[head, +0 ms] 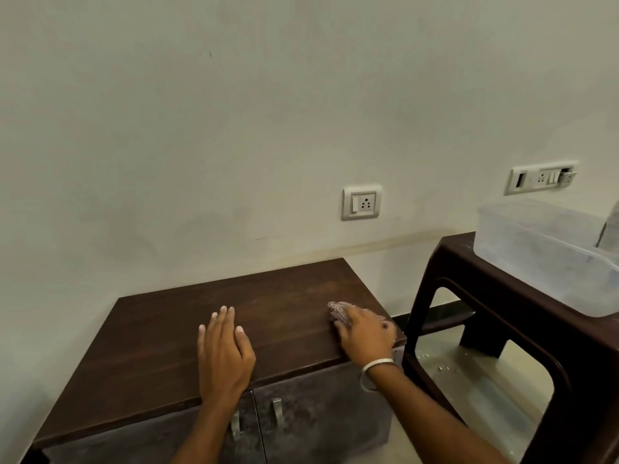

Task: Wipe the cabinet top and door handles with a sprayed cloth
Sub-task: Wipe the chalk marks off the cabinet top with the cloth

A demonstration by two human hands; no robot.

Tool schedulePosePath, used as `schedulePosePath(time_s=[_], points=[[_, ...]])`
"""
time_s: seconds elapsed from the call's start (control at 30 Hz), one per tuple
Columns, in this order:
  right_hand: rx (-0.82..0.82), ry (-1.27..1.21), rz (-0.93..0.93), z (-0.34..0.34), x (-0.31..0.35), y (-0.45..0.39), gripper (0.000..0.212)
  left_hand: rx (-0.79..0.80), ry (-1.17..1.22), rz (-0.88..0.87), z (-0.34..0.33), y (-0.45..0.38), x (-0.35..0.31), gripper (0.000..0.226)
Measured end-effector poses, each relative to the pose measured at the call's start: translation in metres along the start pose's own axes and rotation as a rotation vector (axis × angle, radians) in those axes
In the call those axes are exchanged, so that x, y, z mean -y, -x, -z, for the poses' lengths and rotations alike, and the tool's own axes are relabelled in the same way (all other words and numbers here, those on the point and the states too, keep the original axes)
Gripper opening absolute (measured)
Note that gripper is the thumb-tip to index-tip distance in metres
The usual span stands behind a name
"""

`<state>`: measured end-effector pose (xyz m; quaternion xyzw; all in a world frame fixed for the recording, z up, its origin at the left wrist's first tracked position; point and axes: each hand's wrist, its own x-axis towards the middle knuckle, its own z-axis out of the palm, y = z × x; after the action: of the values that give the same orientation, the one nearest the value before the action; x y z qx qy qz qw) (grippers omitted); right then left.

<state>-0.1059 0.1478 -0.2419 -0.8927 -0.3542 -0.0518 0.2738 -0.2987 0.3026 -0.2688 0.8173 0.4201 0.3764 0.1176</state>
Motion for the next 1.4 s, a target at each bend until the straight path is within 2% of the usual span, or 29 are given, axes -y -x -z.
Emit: schedulePosePath(time_s=[0.13,0.3,0.43,0.7,0.97,1.07,1.2,1.33,1.4], points=[[0.015,-0.015,-0.105,0.010,-0.028,-0.008,0.037,0.019,-0.015,-0.010,0.003,-0.001,0.003,0.060],[0.036,-0.056,-0.092,-0.016,0.000,-0.002,0.042,0.021,-0.073,0.011,0.022,-0.004,0.021,0.058],[0.108,-0.039,-0.010,-0.028,0.055,0.020,0.041,0.046,-0.114,0.042,0.041,-0.005,0.045,0.059],[0.246,-0.099,0.200,-0.069,0.172,0.078,0.044,-0.030,-0.074,0.169,0.083,-0.016,0.074,0.062],[0.400,-0.185,0.530,-0.091,0.254,0.120,0.035,-0.259,0.185,0.447,0.144,-0.025,0.074,0.056],[0.496,-0.298,0.627,-0.083,0.263,0.120,0.036,-0.327,0.258,0.460,0.170,-0.023,0.072,0.062],[0.605,-0.709,0.522,-0.056,0.249,0.107,0.033,-0.306,0.262,0.406,0.189,-0.017,0.066,0.050],[0.560,-0.874,0.423,-0.017,0.218,0.076,0.034,-0.183,0.323,0.441,0.185,-0.011,0.055,0.039],[0.531,-0.973,0.349,0.002,0.199,0.061,0.029,-0.028,0.441,0.468,0.177,-0.013,0.047,0.041]])
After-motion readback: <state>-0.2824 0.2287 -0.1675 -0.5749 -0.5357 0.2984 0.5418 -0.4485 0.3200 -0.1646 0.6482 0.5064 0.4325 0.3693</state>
